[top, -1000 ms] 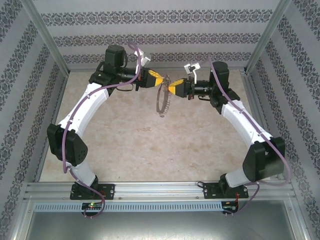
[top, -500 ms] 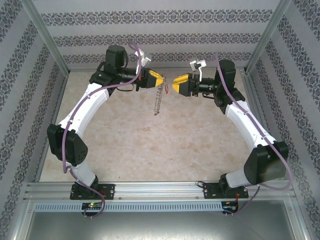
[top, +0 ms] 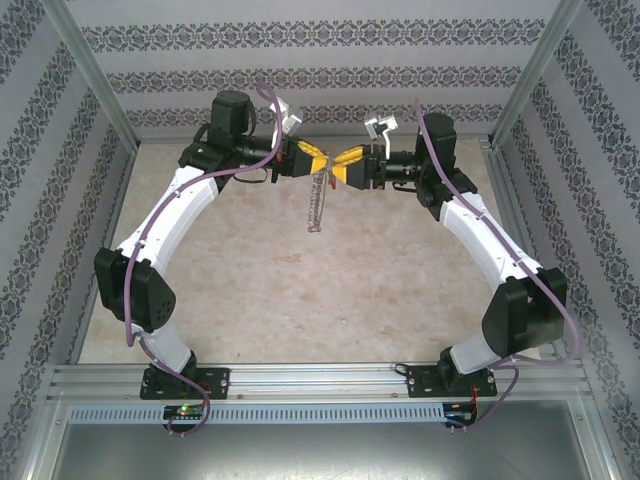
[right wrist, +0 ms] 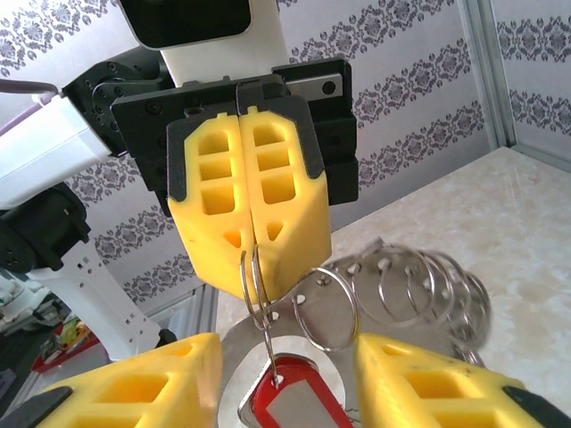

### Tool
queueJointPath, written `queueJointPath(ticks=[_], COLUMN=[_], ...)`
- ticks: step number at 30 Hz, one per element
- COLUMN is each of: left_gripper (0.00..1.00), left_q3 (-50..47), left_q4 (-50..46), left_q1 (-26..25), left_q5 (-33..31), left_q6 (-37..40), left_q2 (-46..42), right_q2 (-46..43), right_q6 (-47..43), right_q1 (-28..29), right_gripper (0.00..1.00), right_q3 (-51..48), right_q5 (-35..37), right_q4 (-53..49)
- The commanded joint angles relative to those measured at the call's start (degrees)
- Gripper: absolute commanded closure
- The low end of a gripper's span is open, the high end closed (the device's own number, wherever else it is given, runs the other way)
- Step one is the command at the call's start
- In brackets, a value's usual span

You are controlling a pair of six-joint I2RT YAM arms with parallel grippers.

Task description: Put the keys on the keyring

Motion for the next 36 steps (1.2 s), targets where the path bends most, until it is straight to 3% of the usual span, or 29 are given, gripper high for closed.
queueJointPath(ticks=[1, 5, 7, 23, 24, 28, 36], left_gripper=[1.00, 1.00, 1.00, 1.00, 1.00, 1.00, 1.00], left_q3=[1.66, 1.62, 1.57, 0.08, 0.08, 0.08, -0.01], left_q4=[1.19, 1.27, 1.36, 5.06, 5.14, 5.06, 4.73], left_q1=[-0.41, -0.46, -0.41, -0.79, -0.80, -0.80, -0.82], left_q5=[2.32, 2.27, 2.09, 1.67, 1.65, 1.54, 1.78], left_q6=[0.49, 0.49, 0.45, -2.07, -2.06, -2.06, -2.14], left_q2=[-1.88, -1.97, -1.98, -2.59, -2.49, -2.32, -2.10], right_q2=[0.81, 0.81, 0.72, 3.40, 3.10, 0.86, -5.85], right_q6=[-0.20, -0.15, -0.11, -0.81, -0.84, -0.50, -0.51], right_q1=[0.88, 1.12, 1.19, 3.49, 3.32, 1.74, -2.82], right_gripper=[0.68, 0.93, 1.00, 1.00, 0.97, 0.67, 0.61], right_q3=[1.80, 1.69, 1.40, 1.69, 1.44, 0.38, -0.64], right_q5=[-1.12, -1.48, -1.70, -2.77, -2.66, -1.77, -2.08], right_q4=[2.07, 2.15, 2.12, -0.70, -0.79, -0.47, -1.17])
